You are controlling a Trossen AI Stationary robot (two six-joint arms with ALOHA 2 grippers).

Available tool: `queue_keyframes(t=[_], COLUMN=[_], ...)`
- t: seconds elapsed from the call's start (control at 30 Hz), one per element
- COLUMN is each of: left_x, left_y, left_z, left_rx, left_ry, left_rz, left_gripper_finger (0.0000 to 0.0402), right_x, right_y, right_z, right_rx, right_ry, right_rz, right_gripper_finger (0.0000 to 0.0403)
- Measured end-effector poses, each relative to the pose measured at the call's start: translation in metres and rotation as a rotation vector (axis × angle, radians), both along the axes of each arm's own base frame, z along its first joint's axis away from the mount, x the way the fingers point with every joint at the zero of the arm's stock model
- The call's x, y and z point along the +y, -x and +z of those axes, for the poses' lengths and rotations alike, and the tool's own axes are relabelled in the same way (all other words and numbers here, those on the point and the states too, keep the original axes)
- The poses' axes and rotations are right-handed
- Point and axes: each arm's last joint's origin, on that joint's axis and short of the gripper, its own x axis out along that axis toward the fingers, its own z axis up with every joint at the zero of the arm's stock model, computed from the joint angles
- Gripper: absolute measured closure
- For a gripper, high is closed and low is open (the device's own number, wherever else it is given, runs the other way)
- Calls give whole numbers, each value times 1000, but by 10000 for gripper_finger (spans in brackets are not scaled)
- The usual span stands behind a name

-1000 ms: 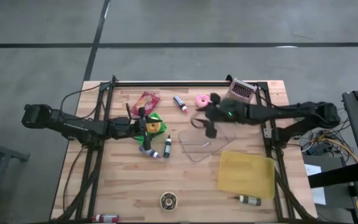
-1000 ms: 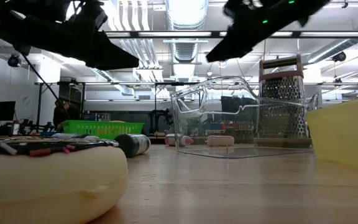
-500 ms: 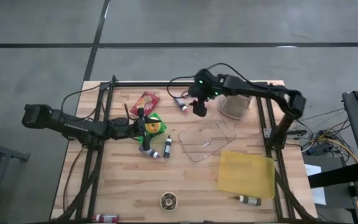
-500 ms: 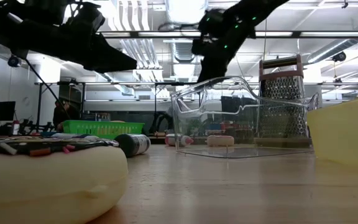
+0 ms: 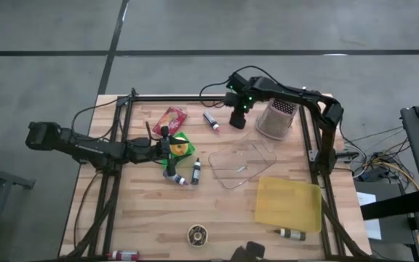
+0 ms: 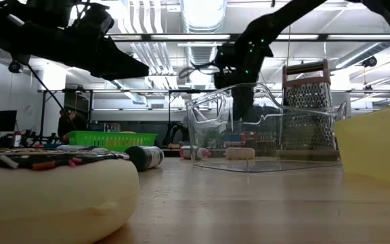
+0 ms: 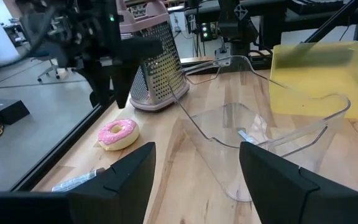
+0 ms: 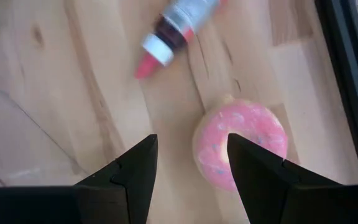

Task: Pick & Place Food Item
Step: Put the pink donut into the green bin

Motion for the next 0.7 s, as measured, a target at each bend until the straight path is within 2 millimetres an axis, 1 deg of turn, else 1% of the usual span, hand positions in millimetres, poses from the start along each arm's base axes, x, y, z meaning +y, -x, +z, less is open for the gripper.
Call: queue_keyframes(t=[0.13,0.2,0.47,0.7], left_x=[0,0,0,0], left_y=[0,0,0,0], left_z=[0,0,1,1], left_rx=[-1,-2,-12,-12], left_ry=[2,2,2,2], left_rz=[0,0,0,0], left_gripper_finger=[168,168,168,168], right_x=[-10,-13,-18,-22], right_y=[3,3,-2,-4], right_z=[-6,-12,-39,-41], right_rx=[-3,10,77,84], right_ry=[-21,-27,-48,-30], right_rz=[-10,-9,-7,1], right_gripper_finger=[211,211,211,211])
